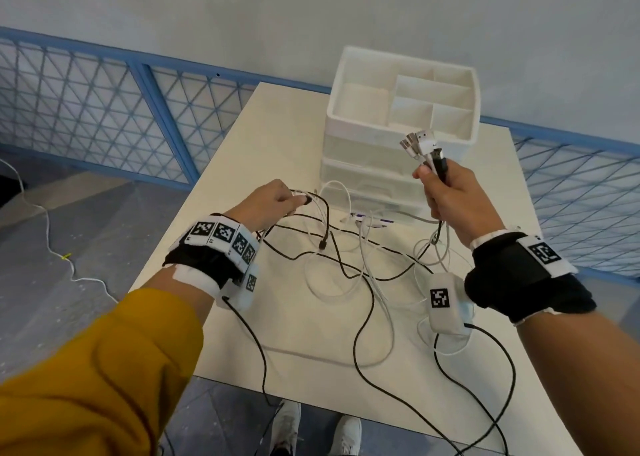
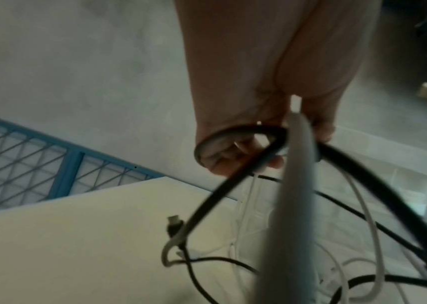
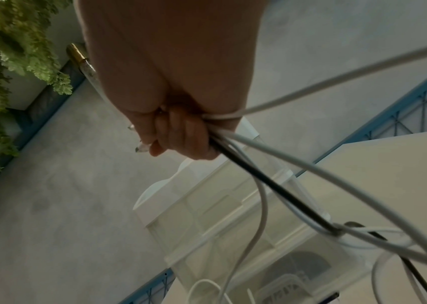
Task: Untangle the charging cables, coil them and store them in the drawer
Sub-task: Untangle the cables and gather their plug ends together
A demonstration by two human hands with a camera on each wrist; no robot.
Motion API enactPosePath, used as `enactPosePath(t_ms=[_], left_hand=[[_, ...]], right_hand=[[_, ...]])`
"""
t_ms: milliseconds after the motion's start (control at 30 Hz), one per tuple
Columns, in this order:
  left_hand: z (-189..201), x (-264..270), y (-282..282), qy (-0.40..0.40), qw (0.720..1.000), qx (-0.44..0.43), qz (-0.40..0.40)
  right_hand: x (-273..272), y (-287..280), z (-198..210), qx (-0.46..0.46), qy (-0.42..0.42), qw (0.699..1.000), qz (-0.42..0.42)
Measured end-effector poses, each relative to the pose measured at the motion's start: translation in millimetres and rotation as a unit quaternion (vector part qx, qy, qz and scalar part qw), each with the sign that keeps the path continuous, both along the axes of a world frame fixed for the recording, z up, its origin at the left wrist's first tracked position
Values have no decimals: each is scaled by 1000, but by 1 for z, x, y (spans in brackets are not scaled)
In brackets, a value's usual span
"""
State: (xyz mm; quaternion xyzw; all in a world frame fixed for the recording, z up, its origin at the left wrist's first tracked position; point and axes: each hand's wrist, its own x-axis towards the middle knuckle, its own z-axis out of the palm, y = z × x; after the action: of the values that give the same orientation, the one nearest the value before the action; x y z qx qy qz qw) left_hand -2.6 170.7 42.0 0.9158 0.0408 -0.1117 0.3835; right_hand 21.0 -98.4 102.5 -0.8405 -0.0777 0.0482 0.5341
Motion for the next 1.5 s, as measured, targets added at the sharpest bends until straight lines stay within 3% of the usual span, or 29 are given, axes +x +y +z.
enactPosePath(t_ms=[100,200,267,433,567,667,767,900,1000,1100,1266,1500], left_hand=[[2,1,-3,32,982,-171,72],[11,2,-3,32,902,-418,104],[21,3,-7,24,873,-482,64],[38,-1,-38,-11,899,-438,3],[30,-7,-62,-36,915,-401,-31],[23,-10,-81,-112,933,-342,3],[14,-18,-105,-169,929,-320,75],[-6,-20,-113,-127,938,-310,88],[-27,3,-79,-127,923,-288,220],[-57,34,-39,-83,925,-194,316],[-88,68,-24,38,971,1,238],[-112,97,-35,102,977,58,176]], right_hand=[[-1,0,-2,0,-4,1000,1],[-3,3,-7,-3,-13,1000,6],[-6,7,-7,0,-21,1000,14],[-11,26,-4,67,-14,997,33],[-15,40,3,150,11,988,29],[-15,42,1,138,28,988,58],[-12,40,-6,125,43,990,48],[-13,30,-16,93,76,992,37],[-10,20,-25,79,103,991,26],[-11,17,-29,154,146,977,28],[-14,15,-41,162,160,974,-5],[-7,21,-43,105,138,985,-5]])
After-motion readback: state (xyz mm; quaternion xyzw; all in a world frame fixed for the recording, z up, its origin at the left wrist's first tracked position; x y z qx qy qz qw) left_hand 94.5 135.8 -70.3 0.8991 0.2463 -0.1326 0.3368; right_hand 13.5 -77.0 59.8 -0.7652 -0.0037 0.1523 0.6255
